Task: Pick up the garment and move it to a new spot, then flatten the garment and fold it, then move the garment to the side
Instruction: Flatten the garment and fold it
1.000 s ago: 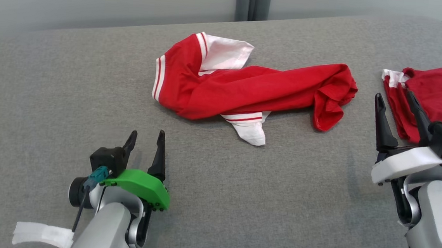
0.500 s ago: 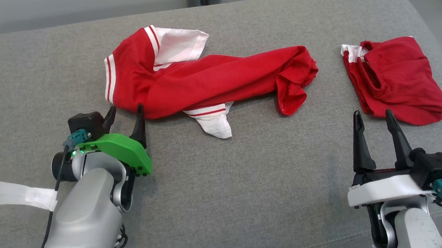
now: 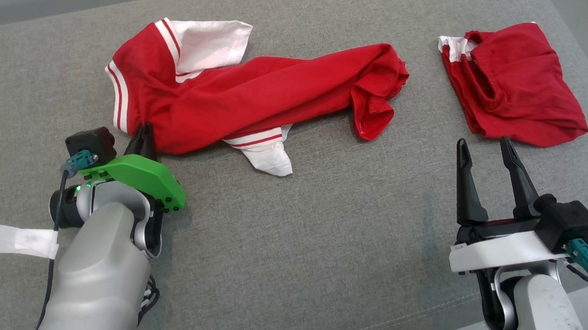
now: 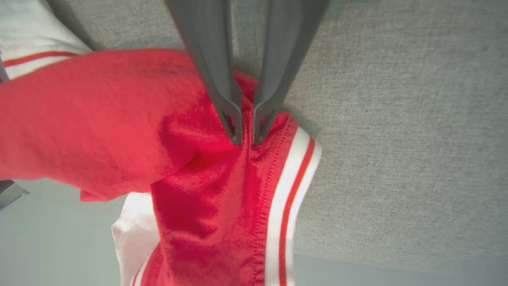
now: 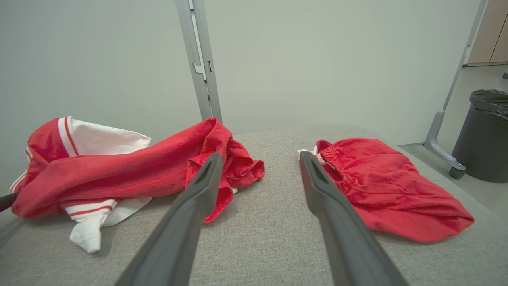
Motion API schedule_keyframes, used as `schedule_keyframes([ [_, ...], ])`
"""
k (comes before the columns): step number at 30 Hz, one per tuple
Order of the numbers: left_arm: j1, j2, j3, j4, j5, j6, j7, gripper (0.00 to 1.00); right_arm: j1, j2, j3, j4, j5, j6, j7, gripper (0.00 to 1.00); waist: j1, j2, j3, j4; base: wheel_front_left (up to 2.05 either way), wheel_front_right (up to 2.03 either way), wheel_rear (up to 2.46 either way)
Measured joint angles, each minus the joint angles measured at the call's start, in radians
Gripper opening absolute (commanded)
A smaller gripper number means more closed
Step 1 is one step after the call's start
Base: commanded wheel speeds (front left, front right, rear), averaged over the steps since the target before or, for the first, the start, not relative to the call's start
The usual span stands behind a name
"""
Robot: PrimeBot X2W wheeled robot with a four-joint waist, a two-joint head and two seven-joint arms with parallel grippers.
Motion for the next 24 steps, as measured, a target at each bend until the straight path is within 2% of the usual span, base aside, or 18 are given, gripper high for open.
schedule_keyframes([
  [9,0.014,0.0,0.048,-0.17,0.078,-0.023,0.0,0.0,0.008,0.002,-0.044,-0.032,0.002,0.0,0.0,1.0,0.0,0.0,-0.002,0.019,0.0,0.0,0.0],
  [12,0.057,-0.001,0.043,-0.283,0.121,-0.038,0.0,0.0,0.023,0.002,-0.066,-0.036,0.008,0.0,0.0,1.0,0.0,0.0,-0.015,0.036,0.0,0.0,0.0],
  [17,0.158,-0.002,-0.023,-0.496,0.132,-0.049,0.0,0.0,0.056,0.003,-0.094,-0.036,0.018,0.0,0.0,1.0,0.0,0.0,-0.05,0.065,0.0,0.0,0.0],
  [24,0.273,-0.002,-0.137,-0.774,0.164,-0.008,0.0,0.0,0.103,0.003,-0.126,-0.034,0.021,0.0,0.0,1.0,0.0,0.0,-0.111,0.11,0.0,0.0,0.0],
])
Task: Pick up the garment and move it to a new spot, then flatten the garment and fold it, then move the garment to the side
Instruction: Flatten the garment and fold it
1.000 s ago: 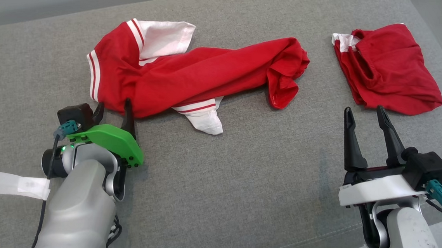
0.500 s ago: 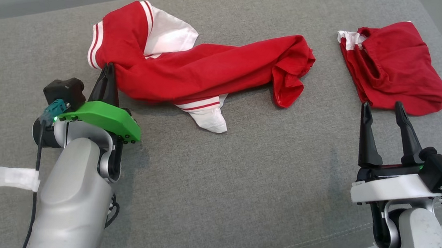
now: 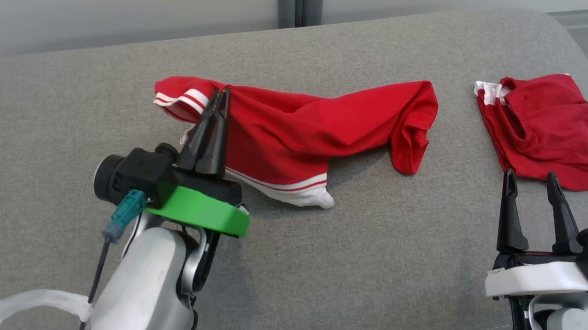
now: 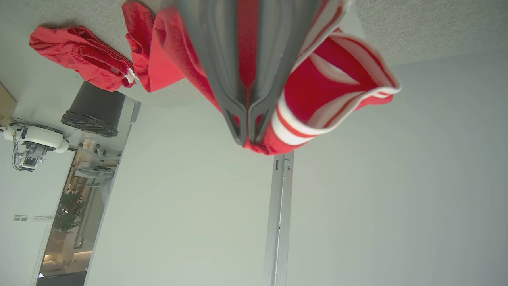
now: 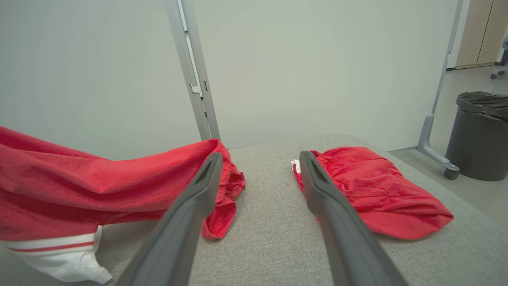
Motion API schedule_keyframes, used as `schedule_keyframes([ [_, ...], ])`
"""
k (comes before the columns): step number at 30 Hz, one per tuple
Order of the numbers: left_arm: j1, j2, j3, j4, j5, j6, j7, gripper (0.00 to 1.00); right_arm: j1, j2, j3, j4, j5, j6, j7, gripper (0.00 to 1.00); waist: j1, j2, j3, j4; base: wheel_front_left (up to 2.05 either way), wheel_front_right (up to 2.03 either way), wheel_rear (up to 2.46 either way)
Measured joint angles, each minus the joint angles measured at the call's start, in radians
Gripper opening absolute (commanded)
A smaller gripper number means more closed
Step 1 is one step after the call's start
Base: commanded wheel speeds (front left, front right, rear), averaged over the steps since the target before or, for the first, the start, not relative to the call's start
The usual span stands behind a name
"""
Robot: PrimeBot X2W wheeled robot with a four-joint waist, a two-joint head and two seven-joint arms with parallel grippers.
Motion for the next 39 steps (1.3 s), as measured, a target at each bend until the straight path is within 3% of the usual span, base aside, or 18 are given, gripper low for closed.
schedule_keyframes([
  [5,0.05,0.0,-0.075,-0.15,0.043,0.05,0.047,0.0,0.014,0.0,-0.004,-0.003,0.007,0.0,0.0,1.0,0.0,0.0,-0.038,0.033,0.0,0.0,0.0],
  [9,0.056,0.006,-0.063,-0.153,0.051,0.081,0.093,0.0,0.013,0.0,0.012,-0.005,0.013,0.0,0.0,1.0,0.0,0.0,-0.033,0.034,0.0,0.0,0.0],
  [16,-0.018,0.038,0.015,0.083,0.02,0.104,0.079,0.0,-0.023,0.0,0.047,-0.001,0.013,0.0,0.0,1.0,0.0,0.0,0.013,0.001,0.0,0.0,0.0],
  [32,-0.449,0.066,0.12,0.509,0.064,0.112,0.003,0.0,-0.093,0.0,0.128,0.002,0.026,0.0,0.0,1.0,0.0,0.0,0.152,-0.133,0.0,0.0,0.0],
  [39,-0.5,0.026,0.105,0.647,0.087,0.095,0.002,0.0,-0.113,0.0,0.159,0.021,0.037,0.0,0.0,1.0,0.0,0.0,0.192,-0.188,0.0,0.0,0.0],
])
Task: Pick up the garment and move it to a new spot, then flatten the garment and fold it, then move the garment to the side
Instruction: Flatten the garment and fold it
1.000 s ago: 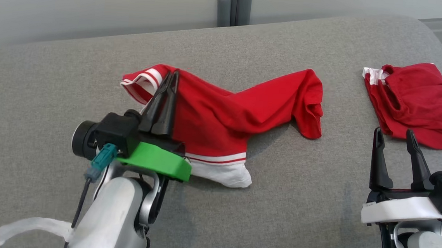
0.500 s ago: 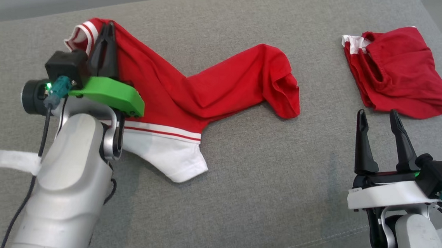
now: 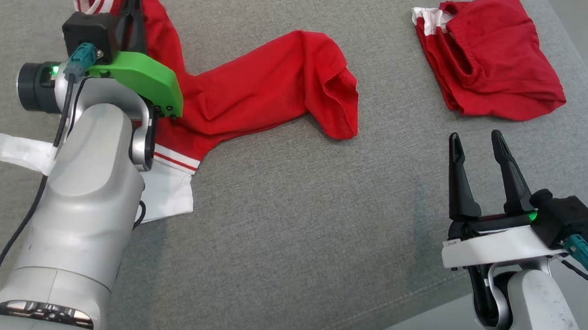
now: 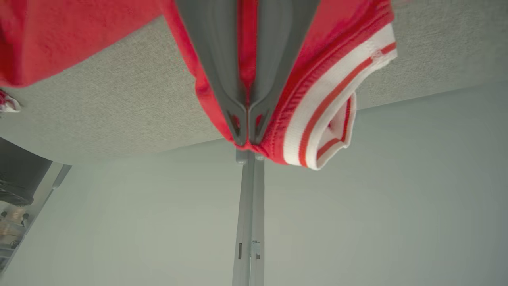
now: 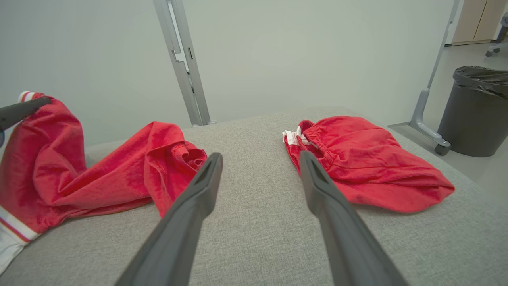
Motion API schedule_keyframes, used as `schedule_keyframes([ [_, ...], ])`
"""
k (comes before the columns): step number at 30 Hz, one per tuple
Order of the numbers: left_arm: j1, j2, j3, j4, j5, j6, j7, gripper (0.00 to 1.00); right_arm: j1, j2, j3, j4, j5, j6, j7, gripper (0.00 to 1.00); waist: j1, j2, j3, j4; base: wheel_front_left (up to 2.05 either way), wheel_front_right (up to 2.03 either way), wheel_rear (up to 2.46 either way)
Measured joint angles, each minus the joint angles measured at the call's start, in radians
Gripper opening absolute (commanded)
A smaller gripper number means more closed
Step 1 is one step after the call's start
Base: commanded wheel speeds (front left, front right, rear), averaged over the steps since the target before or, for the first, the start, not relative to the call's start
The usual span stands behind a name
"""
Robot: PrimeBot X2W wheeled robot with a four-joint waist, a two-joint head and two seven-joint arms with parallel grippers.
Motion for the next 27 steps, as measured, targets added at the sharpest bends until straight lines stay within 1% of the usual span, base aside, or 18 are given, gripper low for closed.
schedule_keyframes([
  [1,-0.001,-0.003,0.001,0.014,0.002,0.0,0.0,0.0,-0.004,0.0,0.002,0.001,0.002,0.0,0.0,1.0,0.0,0.0,0.004,-0.005,0.0,0.0,0.0],
  [2,-0.001,-0.003,0.006,0.022,0.002,0.001,0.0,0.43,-0.006,0.0,0.004,0.001,0.005,0.0,0.0,1.0,0.0,0.0,0.007,-0.01,0.0,0.0,0.0],
  [3,-0.001,-0.003,0.014,0.025,0.002,0.006,0.0,0.78,-0.005,0.0,0.004,0.002,0.007,0.0,0.0,1.0,0.0,0.0,0.01,-0.014,0.0,0.0,0.0],
  [4,-0.001,-0.003,0.025,0.024,0.002,0.009,0.0,1.0,-0.005,0.0,0.003,0.002,0.007,0.0,0.0,1.0,0.0,0.0,0.013,-0.016,0.0,0.0,0.0],
  [7,0.009,-0.003,0.059,-0.01,0.002,0.022,0.0,1.0,-0.004,0.0,-0.013,0.001,0.007,0.0,0.0,1.0,0.0,0.0,0.014,-0.011,0.0,0.0,0.0],
  [9,0.039,-0.003,0.081,-0.047,0.001,0.021,0.0,1.0,0.001,0.0,-0.025,0.001,0.006,0.0,0.0,1.0,0.0,0.0,0.01,-0.003,0.0,0.0,0.0],
  [15,0.204,-0.02,0.135,-0.166,-0.018,-0.006,-0.002,1.0,0.027,0.0,-0.053,0.001,-0.003,0.0,0.0,1.0,0.0,0.0,-0.02,0.041,0.0,0.0,0.0],
  [18,0.289,-0.024,0.155,-0.203,-0.048,-0.023,-0.002,1.0,0.043,0.001,-0.061,0.002,-0.006,0.0,0.0,1.0,0.0,0.0,-0.043,0.065,0.0,0.0,0.0],
  [20,0.337,-0.024,0.14,-0.208,-0.067,-0.043,-0.002,1.0,0.049,0.001,-0.065,0.002,-0.012,0.0,0.0,1.0,0.0,0.0,-0.06,0.079,0.0,0.0,0.0],
  [23,0.398,-0.024,0.064,-0.177,-0.155,-0.065,-0.002,1.0,0.061,0.001,-0.065,0.011,-0.012,0.0,0.0,1.0,0.0,0.0,-0.087,0.099,0.0,0.0,0.0],
  [25,0.423,-0.027,0.011,-0.141,-0.206,-0.056,-0.002,1.0,0.063,0.001,-0.063,0.015,-0.012,0.0,0.0,1.0,0.0,0.0,-0.105,0.11,0.0,0.0,0.0],
  [27,0.43,-0.029,-0.025,-0.112,-0.248,-0.031,-0.002,1.0,0.064,0.001,-0.06,0.017,-0.012,0.0,0.0,1.0,0.0,0.0,-0.123,0.119,0.0,0.0,0.0],
])
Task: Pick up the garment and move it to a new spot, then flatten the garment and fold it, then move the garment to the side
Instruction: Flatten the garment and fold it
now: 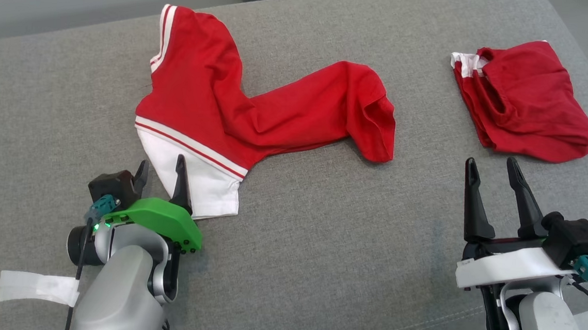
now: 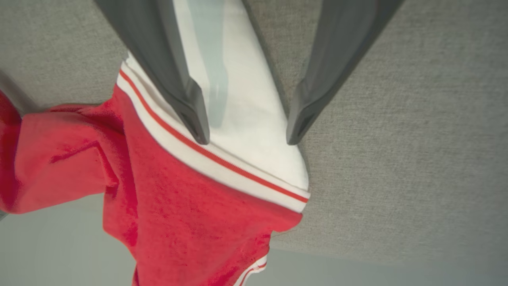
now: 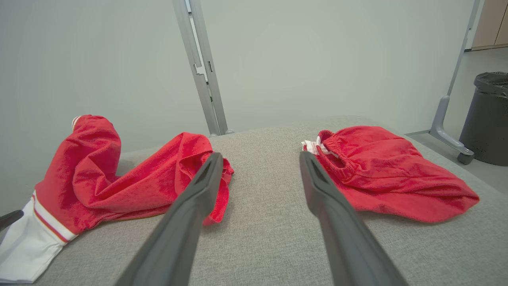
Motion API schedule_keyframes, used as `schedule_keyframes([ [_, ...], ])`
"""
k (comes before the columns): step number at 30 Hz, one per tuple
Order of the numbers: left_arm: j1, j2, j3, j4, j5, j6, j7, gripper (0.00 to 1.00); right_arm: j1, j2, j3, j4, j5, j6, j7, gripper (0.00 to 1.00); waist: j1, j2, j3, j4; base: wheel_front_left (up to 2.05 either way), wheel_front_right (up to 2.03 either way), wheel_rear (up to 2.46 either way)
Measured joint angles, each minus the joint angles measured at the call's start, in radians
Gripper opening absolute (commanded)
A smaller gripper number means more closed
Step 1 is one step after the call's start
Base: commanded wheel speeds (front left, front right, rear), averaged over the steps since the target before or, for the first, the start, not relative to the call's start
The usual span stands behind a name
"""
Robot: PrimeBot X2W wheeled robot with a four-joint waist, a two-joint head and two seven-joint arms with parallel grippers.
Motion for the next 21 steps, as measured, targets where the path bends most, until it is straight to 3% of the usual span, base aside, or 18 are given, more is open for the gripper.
schedule_keyframes([
  [5,-0.001,0.001,-0.062,0.062,-0.066,0.052,0.0,1.0,0.003,0.0,0.002,0.0,0.0,0.0,0.0,1.0,0.0,0.0,-0.032,0.01,0.0,0.0,0.0],
  [8,-0.001,0.002,-0.09,0.088,-0.092,0.053,0.0,1.0,0.003,0.0,0.002,0.0,-0.001,0.0,0.0,1.0,0.0,0.0,-0.038,0.007,0.0,0.0,0.0],
  [9,-0.003,0.002,-0.106,0.1,-0.113,0.05,0.0,0.94,0.004,0.0,0.002,0.0,-0.001,0.0,0.0,1.0,0.0,0.0,-0.04,0.005,0.0,0.0,0.0],
  [10,-0.004,0.002,-0.12,0.111,-0.131,0.044,0.0,0.61,0.004,0.0,0.002,0.0,-0.002,0.0,0.0,1.0,0.0,0.0,-0.042,0.002,0.0,0.0,0.0],
  [11,-0.006,0.001,-0.134,0.121,-0.15,0.04,0.0,0.36,0.005,0.0,0.001,0.0,-0.002,0.0,0.0,1.0,0.0,0.0,-0.044,0.0,0.0,0.0,0.0],
  [12,-0.008,0.001,-0.147,0.132,-0.171,0.036,0.001,0.04,0.006,0.0,0.0,0.0,-0.002,0.0,0.0,1.0,0.0,0.0,-0.046,-0.001,0.0,0.0,0.0],
  [13,-0.01,0.001,-0.164,0.142,-0.185,0.035,0.002,0.0,0.009,0.0,0.0,0.0,-0.002,0.0,0.0,1.0,0.0,0.0,-0.049,-0.003,0.0,0.0,0.0],
  [17,-0.026,0.001,-0.21,0.155,-0.219,0.037,0.002,0.0,0.013,0.0,-0.011,0.001,-0.003,0.0,0.0,1.0,0.0,0.0,-0.059,-0.001,0.0,0.0,0.0],
  [21,-0.046,0.001,-0.206,0.106,-0.178,0.07,0.001,0.0,0.019,0.0,-0.028,-0.001,-0.01,0.0,0.0,1.0,0.0,0.0,-0.069,0.018,0.0,0.0,0.0],
])
